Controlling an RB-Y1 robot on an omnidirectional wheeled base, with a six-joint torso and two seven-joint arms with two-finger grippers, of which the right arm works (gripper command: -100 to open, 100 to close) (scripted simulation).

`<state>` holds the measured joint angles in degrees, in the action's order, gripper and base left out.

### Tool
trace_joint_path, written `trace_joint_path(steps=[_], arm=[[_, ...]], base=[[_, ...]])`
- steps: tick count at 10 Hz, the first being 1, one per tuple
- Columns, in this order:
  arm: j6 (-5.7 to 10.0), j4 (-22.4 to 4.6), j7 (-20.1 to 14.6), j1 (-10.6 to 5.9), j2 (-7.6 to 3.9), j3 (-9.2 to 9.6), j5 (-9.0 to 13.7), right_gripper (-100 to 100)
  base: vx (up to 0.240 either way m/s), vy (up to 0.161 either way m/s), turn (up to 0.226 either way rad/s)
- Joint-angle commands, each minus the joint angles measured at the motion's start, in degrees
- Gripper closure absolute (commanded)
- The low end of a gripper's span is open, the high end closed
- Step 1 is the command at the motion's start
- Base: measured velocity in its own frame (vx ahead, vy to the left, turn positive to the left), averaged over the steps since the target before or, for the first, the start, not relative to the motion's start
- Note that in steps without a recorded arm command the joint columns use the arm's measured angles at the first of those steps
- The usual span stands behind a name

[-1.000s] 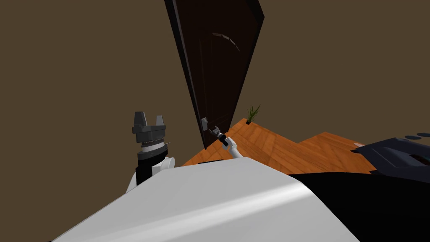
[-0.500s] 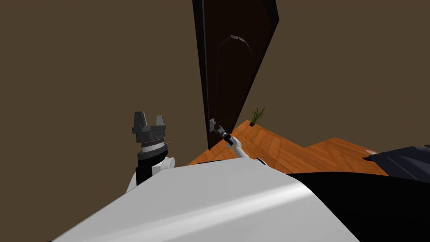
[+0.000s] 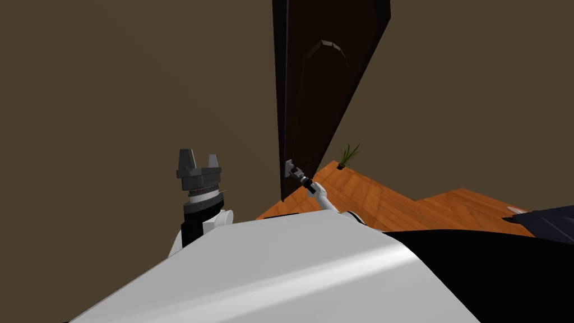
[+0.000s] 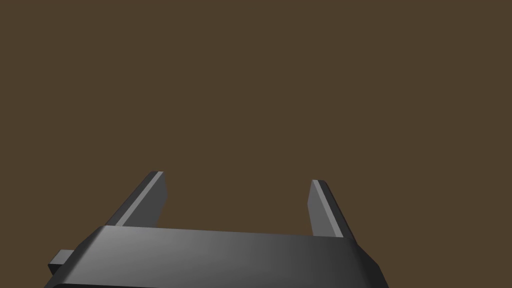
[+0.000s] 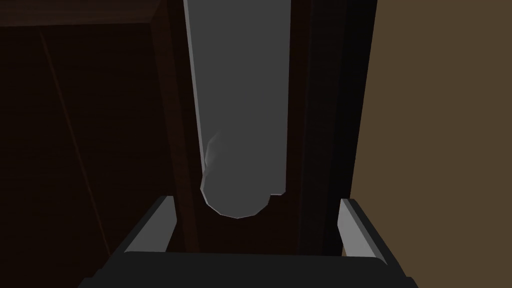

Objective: Pull the door open

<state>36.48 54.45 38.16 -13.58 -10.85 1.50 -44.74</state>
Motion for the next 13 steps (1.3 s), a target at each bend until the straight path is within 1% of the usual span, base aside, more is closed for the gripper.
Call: trace_joint_path(steps=[1,2,4,5,6,7,12,13], arm=[[2.06,-1.9,-0.2,-0.55,-1.9,-1.46,0.9,-100],[2.51,-2.2,-0.4,-0.64,-2.45,-1.81,1.2,-100],[4.39,-3.7,-1.2,-1.02,-4.73,-3.24,2.1,-100],[4.85,-4.0,-1.4,-1.12,-5.29,-3.6,2.3,-100],[3.83,-2.7,-1.9,-0.71,-5.08,-3.0,2.0,-100],[3.83,-2.7,-1.9,-0.71,-5.08,-3.0,2.0,100],[3.83,-2.7,-1.9,-0.71,-5.08,-3.0,2.0,100],[3.59,-2.7,-3.6,-0.81,-5.17,-2.93,3.4,100]], base=[[0.056,0.103,0.109],[0.086,0.133,0.079],[0.12,0.124,0.068],[0.144,0.11,0.064],[0.059,0.048,0.0],[-0.013,-0.009,-0.022],[-0.008,-0.011,0.006],[-0.044,-0.054,0.132]])
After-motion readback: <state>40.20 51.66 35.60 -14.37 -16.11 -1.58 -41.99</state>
